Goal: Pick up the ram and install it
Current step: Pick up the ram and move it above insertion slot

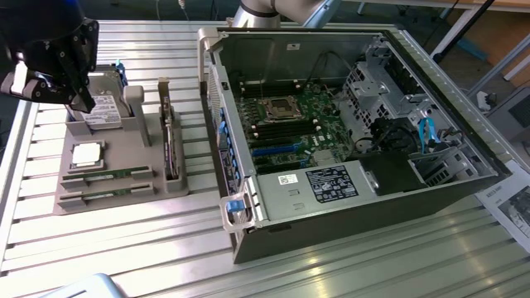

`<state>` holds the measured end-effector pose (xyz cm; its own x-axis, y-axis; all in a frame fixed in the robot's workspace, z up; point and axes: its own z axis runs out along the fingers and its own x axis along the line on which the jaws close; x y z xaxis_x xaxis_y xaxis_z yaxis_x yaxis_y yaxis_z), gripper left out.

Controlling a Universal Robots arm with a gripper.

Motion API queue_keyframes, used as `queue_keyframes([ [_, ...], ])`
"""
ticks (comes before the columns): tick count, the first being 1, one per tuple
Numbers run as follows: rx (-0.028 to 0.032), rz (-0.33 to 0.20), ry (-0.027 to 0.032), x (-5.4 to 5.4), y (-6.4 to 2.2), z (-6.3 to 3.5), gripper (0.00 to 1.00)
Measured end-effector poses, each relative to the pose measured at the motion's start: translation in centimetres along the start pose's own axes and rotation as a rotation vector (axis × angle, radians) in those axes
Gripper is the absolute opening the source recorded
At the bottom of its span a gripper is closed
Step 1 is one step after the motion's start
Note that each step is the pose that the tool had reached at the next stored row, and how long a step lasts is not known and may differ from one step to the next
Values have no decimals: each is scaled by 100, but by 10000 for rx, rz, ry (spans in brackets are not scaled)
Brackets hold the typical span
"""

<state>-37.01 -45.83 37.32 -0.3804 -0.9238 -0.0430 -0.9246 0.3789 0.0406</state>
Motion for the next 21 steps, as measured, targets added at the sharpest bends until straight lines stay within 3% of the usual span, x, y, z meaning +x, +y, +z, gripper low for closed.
queue_keyframes([
  [21, -114, -2648, 108, 0, 0, 8, 10],
])
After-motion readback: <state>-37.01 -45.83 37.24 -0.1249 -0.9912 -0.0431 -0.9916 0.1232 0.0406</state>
